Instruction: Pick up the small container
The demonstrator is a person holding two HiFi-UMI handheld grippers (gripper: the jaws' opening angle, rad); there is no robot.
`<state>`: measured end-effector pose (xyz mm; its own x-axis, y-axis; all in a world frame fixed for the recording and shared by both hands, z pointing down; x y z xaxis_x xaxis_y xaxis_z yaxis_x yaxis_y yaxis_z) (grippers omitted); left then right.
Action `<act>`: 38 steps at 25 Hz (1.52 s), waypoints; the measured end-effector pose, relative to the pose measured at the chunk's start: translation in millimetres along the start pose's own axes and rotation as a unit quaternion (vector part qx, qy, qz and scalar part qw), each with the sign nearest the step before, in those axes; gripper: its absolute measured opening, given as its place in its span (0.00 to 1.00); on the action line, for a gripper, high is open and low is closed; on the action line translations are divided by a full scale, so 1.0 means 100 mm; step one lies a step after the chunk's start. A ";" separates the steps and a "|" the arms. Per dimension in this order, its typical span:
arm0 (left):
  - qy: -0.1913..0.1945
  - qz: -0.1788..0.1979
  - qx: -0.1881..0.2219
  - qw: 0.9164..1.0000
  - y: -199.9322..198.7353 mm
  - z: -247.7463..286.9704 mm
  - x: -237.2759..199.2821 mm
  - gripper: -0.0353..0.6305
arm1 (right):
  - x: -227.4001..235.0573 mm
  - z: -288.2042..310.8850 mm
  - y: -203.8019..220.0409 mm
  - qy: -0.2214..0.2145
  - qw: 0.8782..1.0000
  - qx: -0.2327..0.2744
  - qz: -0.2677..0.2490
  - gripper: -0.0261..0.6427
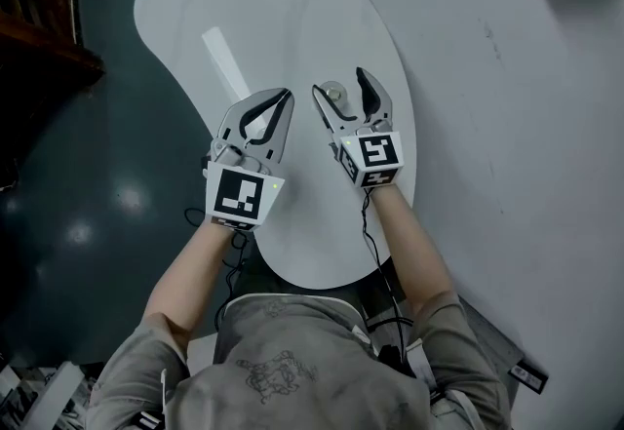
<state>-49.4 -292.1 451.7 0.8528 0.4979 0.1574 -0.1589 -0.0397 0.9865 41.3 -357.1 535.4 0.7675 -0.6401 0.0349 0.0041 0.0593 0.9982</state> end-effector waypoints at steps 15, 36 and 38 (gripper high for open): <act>0.004 -0.041 -0.030 0.999 0.86 0.20 0.09 0.08 | 0.13 0.25 1.12 -0.005 0.994 -0.100 0.040 0.54; 0.002 -0.045 -0.045 0.998 1.00 0.05 0.10 0.08 | 0.07 0.27 1.38 0.024 0.988 -0.154 -0.001 0.54; 0.003 -0.045 -0.046 0.998 0.97 0.02 0.08 0.08 | 0.01 0.23 1.33 0.021 0.988 -0.154 0.000 0.54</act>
<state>-56.5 -293.8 549.2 0.8626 0.5013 0.0678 -0.1273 0.0853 0.9882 27.6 -367.2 669.2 0.7935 -0.6080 0.0264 0.1945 0.2944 0.9357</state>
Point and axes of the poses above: the fingertips, and each gripper's own axes: z forward along the fingers, x to its right, y out of its underside, the point moved 2 cm from there along -z, backward along the fingers, and after that the axes turned 10 degrees about x, right-handed, at the moved point
